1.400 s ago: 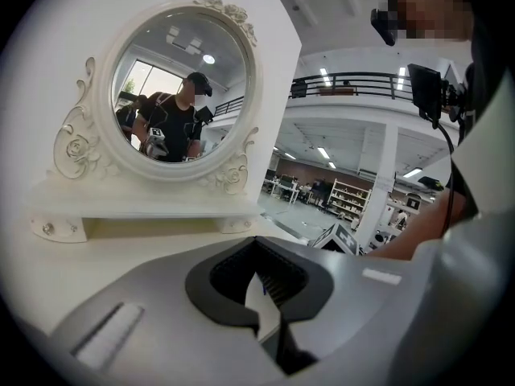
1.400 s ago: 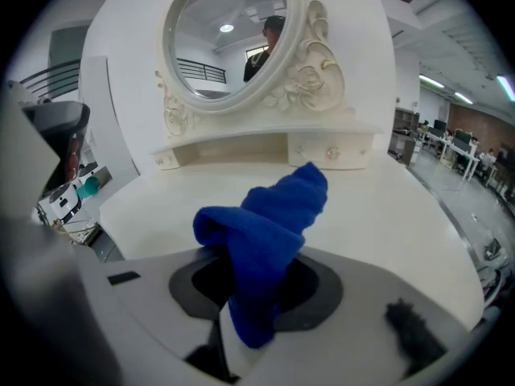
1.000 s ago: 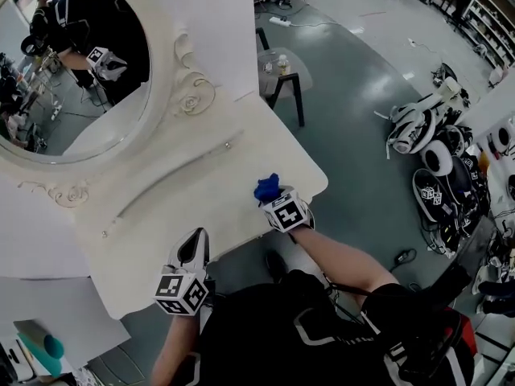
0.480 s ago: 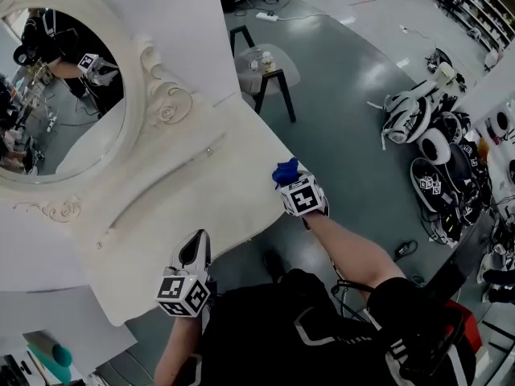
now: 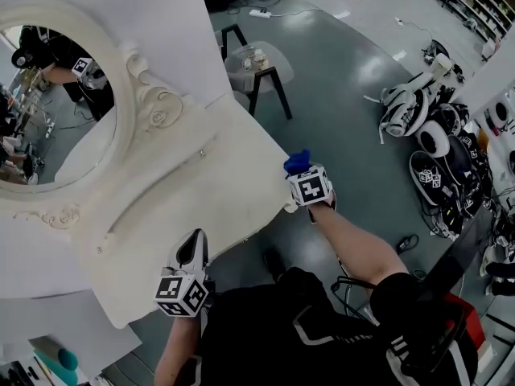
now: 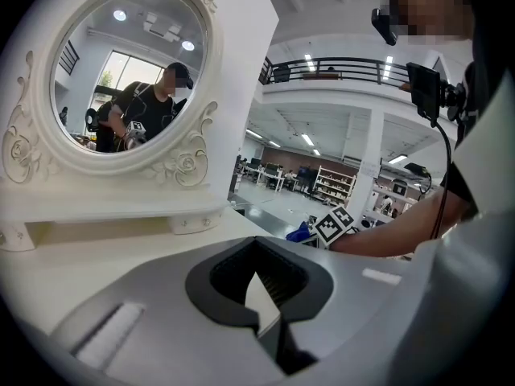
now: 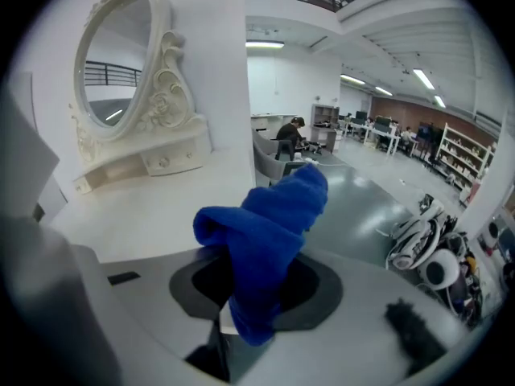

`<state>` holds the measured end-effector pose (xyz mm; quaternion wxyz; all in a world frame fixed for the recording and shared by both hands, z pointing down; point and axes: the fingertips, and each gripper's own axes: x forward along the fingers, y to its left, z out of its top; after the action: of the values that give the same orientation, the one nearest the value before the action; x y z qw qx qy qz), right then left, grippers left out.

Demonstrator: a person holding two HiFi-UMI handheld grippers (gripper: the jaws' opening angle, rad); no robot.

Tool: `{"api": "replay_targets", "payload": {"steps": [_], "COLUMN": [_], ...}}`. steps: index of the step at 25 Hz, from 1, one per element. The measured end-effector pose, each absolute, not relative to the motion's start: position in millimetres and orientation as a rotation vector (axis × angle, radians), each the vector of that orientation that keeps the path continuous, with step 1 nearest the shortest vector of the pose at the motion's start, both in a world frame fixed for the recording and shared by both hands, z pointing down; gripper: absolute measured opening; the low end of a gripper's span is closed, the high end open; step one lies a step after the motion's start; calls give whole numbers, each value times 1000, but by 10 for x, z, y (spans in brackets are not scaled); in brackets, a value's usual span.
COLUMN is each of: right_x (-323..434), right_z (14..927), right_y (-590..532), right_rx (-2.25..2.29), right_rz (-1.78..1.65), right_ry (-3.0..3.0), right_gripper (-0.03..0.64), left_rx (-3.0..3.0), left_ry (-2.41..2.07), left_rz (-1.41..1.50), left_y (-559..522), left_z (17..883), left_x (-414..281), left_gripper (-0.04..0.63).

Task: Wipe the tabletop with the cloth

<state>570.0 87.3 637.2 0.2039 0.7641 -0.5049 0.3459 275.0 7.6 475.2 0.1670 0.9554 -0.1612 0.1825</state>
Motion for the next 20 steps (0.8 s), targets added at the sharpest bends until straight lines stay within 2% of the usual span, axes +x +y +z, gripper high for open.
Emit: {"api": "replay_targets", "payload": {"steps": [4, 8, 14, 20], "right_x": [5520, 4977, 3371, 1579], "right_z": [6160, 5747, 5317, 5124], "right_y": [725, 340, -453, -997], "right_rx": [2146, 2124, 1874, 1541], "right_rz": [923, 796, 707, 646], "right_ry": [-1465, -1609, -1962, -2233], "right_gripper": [124, 124, 124, 124], "left_rx": [2743, 2739, 2725, 2601], "left_ry": [-463, -508, -664, -922], "left_rz": [505, 492, 444, 355], "left_y": [35, -51, -214, -496], "left_z": [4711, 4712, 4688, 4700], "left_x": [2644, 2355, 1581, 356], "left_gripper": [9, 9, 9, 9]}}
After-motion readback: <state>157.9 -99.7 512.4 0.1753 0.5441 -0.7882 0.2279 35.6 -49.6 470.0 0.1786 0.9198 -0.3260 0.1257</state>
